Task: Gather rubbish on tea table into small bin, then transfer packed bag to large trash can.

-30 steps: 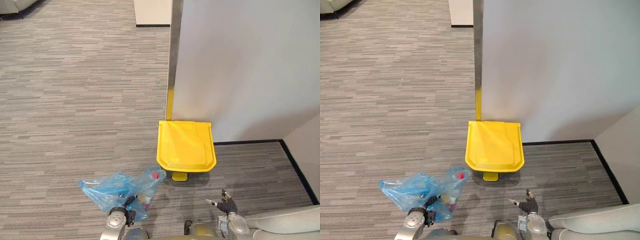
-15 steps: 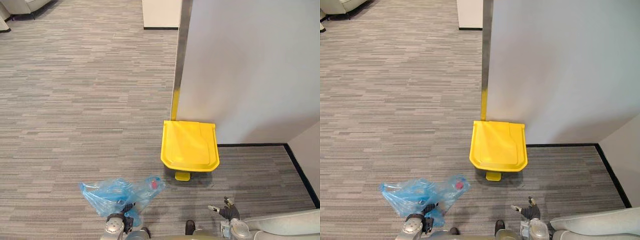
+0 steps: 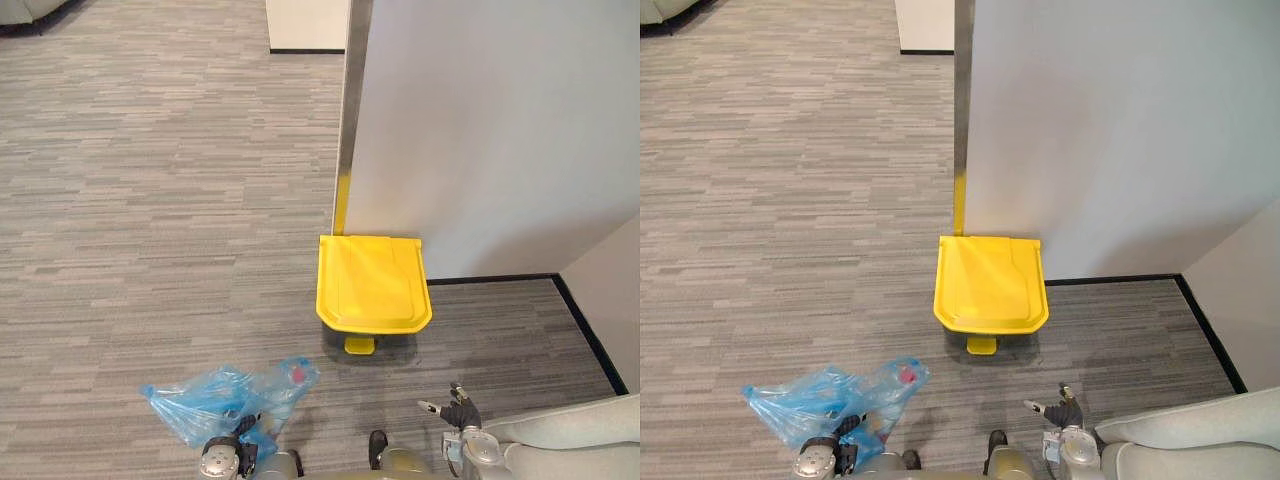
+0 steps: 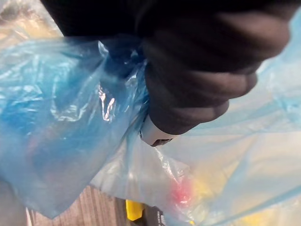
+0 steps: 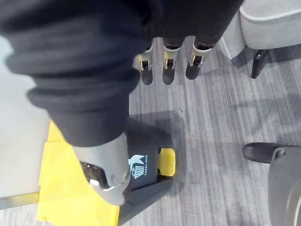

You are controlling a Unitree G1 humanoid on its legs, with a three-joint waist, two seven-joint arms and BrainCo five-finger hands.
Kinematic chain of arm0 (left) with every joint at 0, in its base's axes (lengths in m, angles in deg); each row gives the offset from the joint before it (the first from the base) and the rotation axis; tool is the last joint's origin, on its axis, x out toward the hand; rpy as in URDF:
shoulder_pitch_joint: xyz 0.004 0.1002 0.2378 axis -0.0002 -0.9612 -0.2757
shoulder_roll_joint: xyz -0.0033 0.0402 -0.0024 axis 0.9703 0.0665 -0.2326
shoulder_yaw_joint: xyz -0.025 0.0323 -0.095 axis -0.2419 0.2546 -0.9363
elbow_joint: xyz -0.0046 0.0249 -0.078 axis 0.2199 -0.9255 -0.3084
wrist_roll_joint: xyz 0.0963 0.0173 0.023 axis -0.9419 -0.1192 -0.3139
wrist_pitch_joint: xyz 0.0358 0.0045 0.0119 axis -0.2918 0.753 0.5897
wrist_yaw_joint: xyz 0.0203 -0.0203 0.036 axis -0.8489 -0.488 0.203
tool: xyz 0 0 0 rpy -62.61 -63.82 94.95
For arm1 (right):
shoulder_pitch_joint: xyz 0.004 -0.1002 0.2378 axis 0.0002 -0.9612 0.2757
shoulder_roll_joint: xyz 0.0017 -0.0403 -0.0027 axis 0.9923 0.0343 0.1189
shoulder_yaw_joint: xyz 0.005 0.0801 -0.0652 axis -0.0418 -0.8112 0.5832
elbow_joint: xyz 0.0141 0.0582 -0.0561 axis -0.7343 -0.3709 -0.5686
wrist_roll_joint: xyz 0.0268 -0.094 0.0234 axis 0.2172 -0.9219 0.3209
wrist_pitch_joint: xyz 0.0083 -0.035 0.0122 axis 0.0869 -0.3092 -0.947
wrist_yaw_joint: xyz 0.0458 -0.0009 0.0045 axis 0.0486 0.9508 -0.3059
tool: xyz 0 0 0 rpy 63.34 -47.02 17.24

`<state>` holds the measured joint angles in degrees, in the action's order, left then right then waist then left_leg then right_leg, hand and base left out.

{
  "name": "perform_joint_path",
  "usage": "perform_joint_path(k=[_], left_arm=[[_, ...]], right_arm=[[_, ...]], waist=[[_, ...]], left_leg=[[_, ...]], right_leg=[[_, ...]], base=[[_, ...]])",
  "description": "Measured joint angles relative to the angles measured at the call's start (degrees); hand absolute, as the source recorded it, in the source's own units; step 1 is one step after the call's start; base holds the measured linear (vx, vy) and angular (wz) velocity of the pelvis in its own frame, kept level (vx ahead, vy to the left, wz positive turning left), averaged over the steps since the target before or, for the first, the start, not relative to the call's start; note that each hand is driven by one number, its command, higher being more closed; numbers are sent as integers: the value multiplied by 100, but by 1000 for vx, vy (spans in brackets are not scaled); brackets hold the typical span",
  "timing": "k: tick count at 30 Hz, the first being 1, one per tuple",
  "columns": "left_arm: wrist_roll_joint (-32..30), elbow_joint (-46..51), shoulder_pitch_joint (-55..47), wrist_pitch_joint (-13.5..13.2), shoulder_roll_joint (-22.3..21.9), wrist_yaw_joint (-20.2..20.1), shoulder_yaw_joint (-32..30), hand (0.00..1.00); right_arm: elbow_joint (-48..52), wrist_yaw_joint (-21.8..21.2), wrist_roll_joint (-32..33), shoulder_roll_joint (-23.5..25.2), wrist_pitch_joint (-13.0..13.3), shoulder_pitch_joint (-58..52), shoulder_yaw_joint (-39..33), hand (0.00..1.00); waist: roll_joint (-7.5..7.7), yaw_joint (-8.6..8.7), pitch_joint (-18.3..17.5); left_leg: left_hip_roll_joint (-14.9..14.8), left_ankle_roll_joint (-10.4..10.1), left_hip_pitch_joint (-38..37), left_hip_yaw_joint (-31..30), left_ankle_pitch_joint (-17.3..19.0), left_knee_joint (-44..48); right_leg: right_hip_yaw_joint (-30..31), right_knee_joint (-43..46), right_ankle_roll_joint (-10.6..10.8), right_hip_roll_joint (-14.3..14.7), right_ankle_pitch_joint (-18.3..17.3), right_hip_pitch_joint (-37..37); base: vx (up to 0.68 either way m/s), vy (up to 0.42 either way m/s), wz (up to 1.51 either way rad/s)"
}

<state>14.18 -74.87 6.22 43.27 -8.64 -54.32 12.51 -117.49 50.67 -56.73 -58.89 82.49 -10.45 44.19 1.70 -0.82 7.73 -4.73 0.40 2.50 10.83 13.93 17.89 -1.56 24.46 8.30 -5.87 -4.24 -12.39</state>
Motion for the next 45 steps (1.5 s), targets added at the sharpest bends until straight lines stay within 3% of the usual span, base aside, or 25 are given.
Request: perform_joint_path(k=[2, 5, 6, 8, 9, 10, 13, 15, 17, 19, 21, 27, 33, 37, 39, 45], left_arm=[[2, 193, 74, -4, -49, 2, 29, 100], [4, 215, 322, 2, 61, 14, 72, 100], [4, 223, 416, 3, 46, 15, 79, 100], [5, 332, 453, -4, 13, 23, 72, 100], [3, 331, 510, 5, -14, 27, 93, 100], [3, 352, 575, -4, -108, 26, 153, 100], [-4, 446, 697, -4, -153, 4, 283, 100], [-3, 449, 669, -9, -187, 2, 323, 100], [-4, 448, 701, -9, -212, 0, 323, 100], [-4, 451, 773, -7, -257, -3, 319, 100], [-4, 523, 855, -7, -336, -12, 311, 100], [-4, 562, 735, -8, -295, -35, 207, 100], [-4, 563, 554, -7, -127, -100, 212, 100], [-20, 646, 510, -7, -11, -110, 264, 100], [-50, 771, 500, -10, 47, -110, 336, 100], [-59, 947, 528, -128, 95, -123, 504, 100]], right_arm=[[198, -4, 1, 62, -2, -129, -25, 0], [281, 1, 15, 160, -60, -149, -71, 0], [374, 10, 50, 160, -73, -186, -86, 0], [396, 28, 56, 157, -99, -190, -102, 0], [417, 29, 57, 105, -122, -200, -121, 0], [573, 30, 62, 59, -160, -262, -203, 0], [912, 6, 134, 137, -164, -370, -457, 0], [978, -9, 253, 212, -181, -605, -747, 0], [974, -18, 301, 214, -206, -526, -774, 0], [982, -38, 374, 280, -202, -356, -770, 0], [959, -40, 457, 324, -200, -315, -757, 0], [575, -59, 462, 327, -189, -88, -239, 0], [630, -139, 444, 301, -181, 314, 560, 0], [1083, -130, 344, 155, -146, 791, 1098, 0], [1196, -99, 215, 18, -128, 1179, 1282, 0], [1216, -4, -30, -460, -51, 2104, 1539, 0]], waist=[[-66, 3, 166], [123, 7, 302], [133, 15, 323], [190, 11, 376], [137, 12, 388], [-73, -3, 420], [-163, 46, 448], [-170, 85, 415], [-225, 100, 405], [-255, 181, 385], [-260, 194, 371], [-211, 187, 235], [-191, 143, -9], [-242, 111, -44], [-250, -16, -39], [-293, -18, -4]], left_leg=[[-101, 88, -103, -69, 237, 317], [-137, 43, -253, -164, 720, 833], [-170, -13, -243, -176, 935, 1062], [-152, -159, -409, -237, 1278, 1350], [-222, -263, -562, -354, 1538, 1498], [-359, -310, -656, -450, 1643, 1445], [-410, -445, -955, -588, 1555, 972], [-437, -524, -1315, -861, 1499, 914], [-548, -572, -1263, -973, 1355, 1030], [-669, -671, -1083, -1005, 1006, 986], [-720, -772, -1079, -1059, 894, 746], [-720, -869, -1074, -1087, 836, 179], [-772, -871, -485, -1337, 832, 8], [-832, -988, -237, -1554, 652, -167], [-850, -1027, -145, -1626, 416, -345], [-930, -1119, 86, -1827, 245, -582]], right_leg=[[-152, 860, -84, 43, -299, -483], [-389, 148, -163, -22, -177, -1016], [-613, -396, -144, -15, -31, -1094], [-706, -658, -138, -17, -77, -1100], [-592, -389, -373, 58, 265, -1097], [-630, -74, -299, 205, 60, -1156], [-627, 823, -354, 205, -491, -1417], [-691, 1552, -553, 161, -1017, -1374], [-782, 1667, -660, 217, -1180, -1388], [-872, 1343, -784, 324, -1112, -1347], [-961, 1221, -821, 340, -1087, -1336], [-1086, 967, -806, 280, -945, -1407], [-1283, 707, -721, 286, -735, -1788], [-1293, 564, -780, 360, -639, -1928], [-1340, 383, -788, 378, -529, -1953], [-1407, 221, -735, 395, -421, -2065]], base=[[96, 36, 10], [176, -57, 22], [229, -128, 25], [298, -152, 26], [425, -167, 24], [526, -164, 21], [403, -123, 31], [427, -150, 32], [368, -163, 0], [283, -164, 2], [188, -107, 19], [16, -20, 16], [-81, -41, 24], [-59, -82, 28], [-58, -104, 21], [-71, -66, 25]])
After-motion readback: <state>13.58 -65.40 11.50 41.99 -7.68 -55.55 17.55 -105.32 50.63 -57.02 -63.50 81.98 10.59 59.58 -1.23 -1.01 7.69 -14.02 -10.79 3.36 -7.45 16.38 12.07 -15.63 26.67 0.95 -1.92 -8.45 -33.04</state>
